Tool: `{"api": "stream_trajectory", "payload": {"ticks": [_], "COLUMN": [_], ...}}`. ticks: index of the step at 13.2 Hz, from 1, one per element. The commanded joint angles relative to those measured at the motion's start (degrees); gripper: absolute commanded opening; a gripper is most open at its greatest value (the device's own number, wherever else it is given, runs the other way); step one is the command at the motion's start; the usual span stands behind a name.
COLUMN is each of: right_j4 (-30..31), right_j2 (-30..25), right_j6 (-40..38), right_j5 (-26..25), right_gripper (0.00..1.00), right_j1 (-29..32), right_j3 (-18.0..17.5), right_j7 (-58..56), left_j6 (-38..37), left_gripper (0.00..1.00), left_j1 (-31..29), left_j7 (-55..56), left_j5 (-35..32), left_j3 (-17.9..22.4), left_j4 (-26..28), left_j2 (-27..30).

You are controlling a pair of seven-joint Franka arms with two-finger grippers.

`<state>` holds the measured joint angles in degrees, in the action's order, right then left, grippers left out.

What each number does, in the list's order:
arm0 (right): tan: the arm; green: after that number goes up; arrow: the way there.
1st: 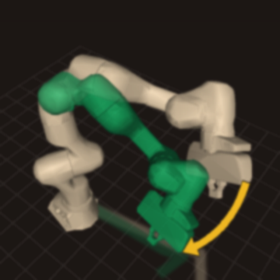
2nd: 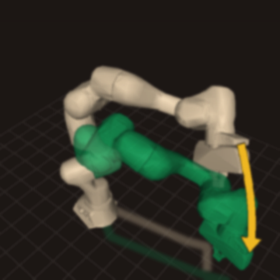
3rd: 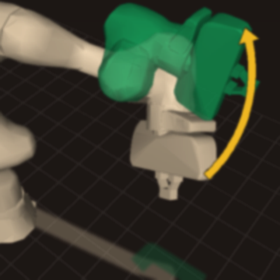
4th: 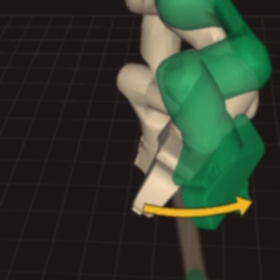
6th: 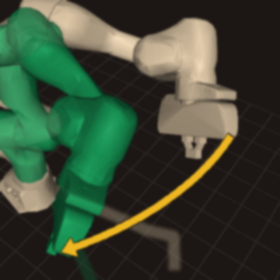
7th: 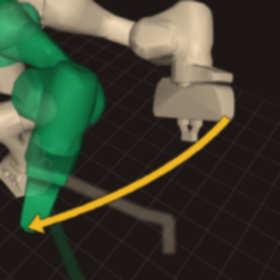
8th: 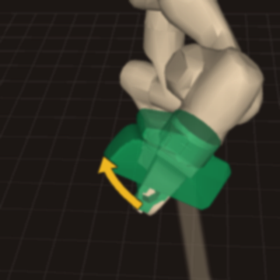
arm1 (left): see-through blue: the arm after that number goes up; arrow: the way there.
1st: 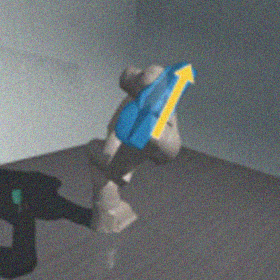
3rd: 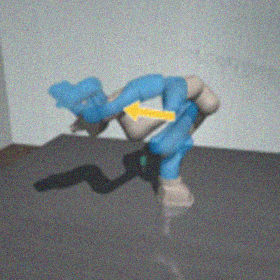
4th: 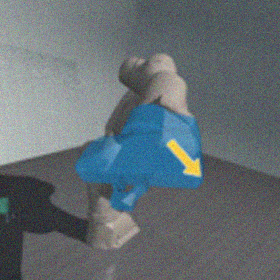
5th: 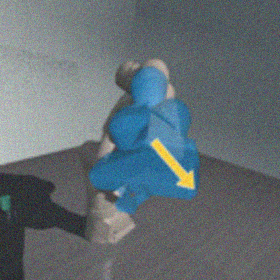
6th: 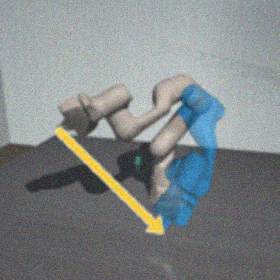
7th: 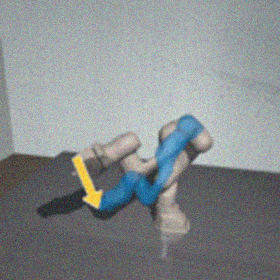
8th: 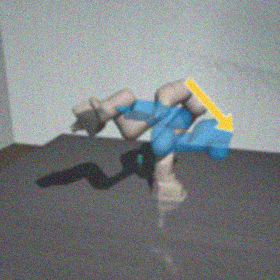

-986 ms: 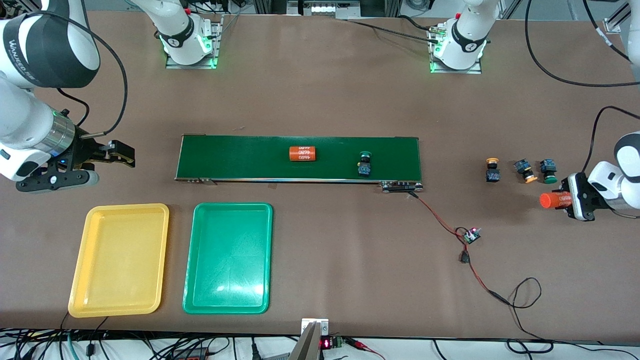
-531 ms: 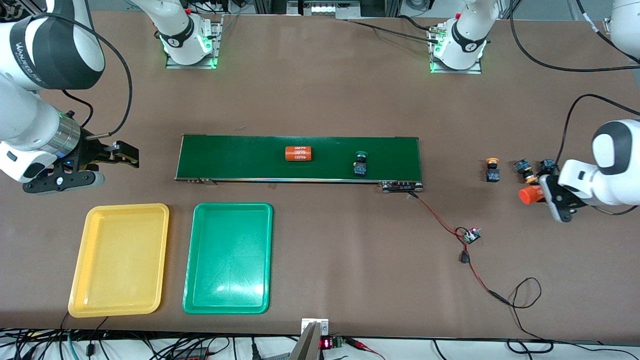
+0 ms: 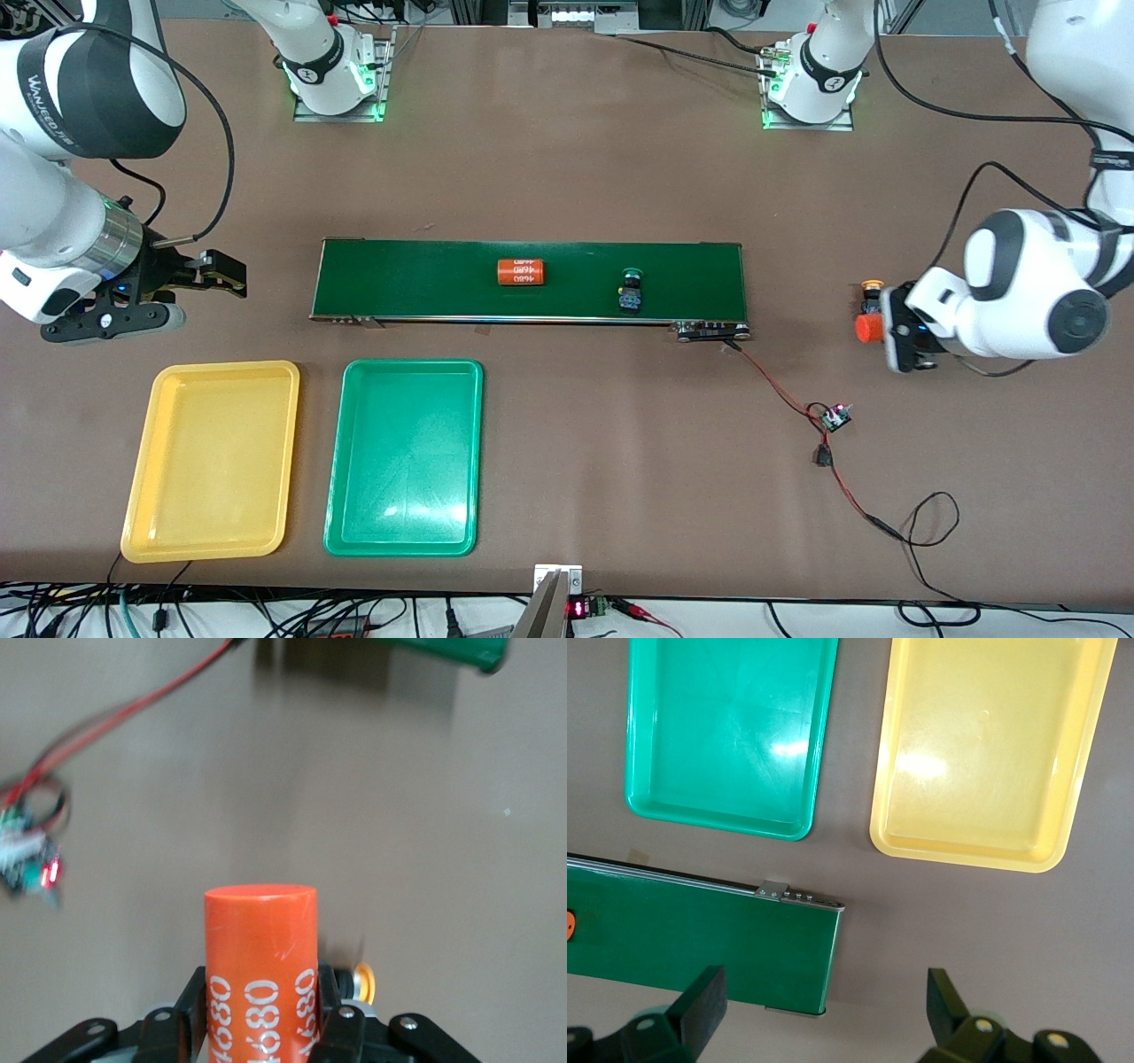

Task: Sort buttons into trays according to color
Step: 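Lift the orange cylinder with the left gripper toward the belt, then lower the cylinder onto the belt and open the left gripper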

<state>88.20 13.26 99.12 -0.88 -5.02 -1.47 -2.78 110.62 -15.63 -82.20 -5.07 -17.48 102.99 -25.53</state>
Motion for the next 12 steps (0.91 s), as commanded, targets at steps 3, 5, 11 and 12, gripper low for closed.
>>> {"api": "stream_trajectory", "payload": {"ticks": [3,5,11,12], "right_j4": [-0.9,-0.9,0.9,2.9], "right_j2": [0.4,0.4,-2.7,-4.5], "right_j6": [-0.6,-0.7,-7.9,-7.8], "right_j5": [0.6,0.9,3.7,3.8], "right_gripper": [1.0,1.0,1.0,1.0], "right_j1": [-0.3,0.4,-0.3,-0.7], "right_j3": [0.0,0.1,0.9,0.9], "right_j7": [0.6,0.4,0.4,0.7], "left_j6": [-0.1,-0.1,5.7,7.1], "left_gripper": [0.0,0.0,0.0,0.0], "left_j1": [2.4,5.8,6.1,6.0], "left_j7": [-2.9,-3.0,-2.3,-2.4], "left_j5": [1.2,1.2,9.3,9.3], "left_j3": [-6.8,-7.1,-10.6,-11.0], "left_j4": [3.3,4.0,10.5,11.0], "left_j2": [3.7,3.8,3.6,3.6]}}
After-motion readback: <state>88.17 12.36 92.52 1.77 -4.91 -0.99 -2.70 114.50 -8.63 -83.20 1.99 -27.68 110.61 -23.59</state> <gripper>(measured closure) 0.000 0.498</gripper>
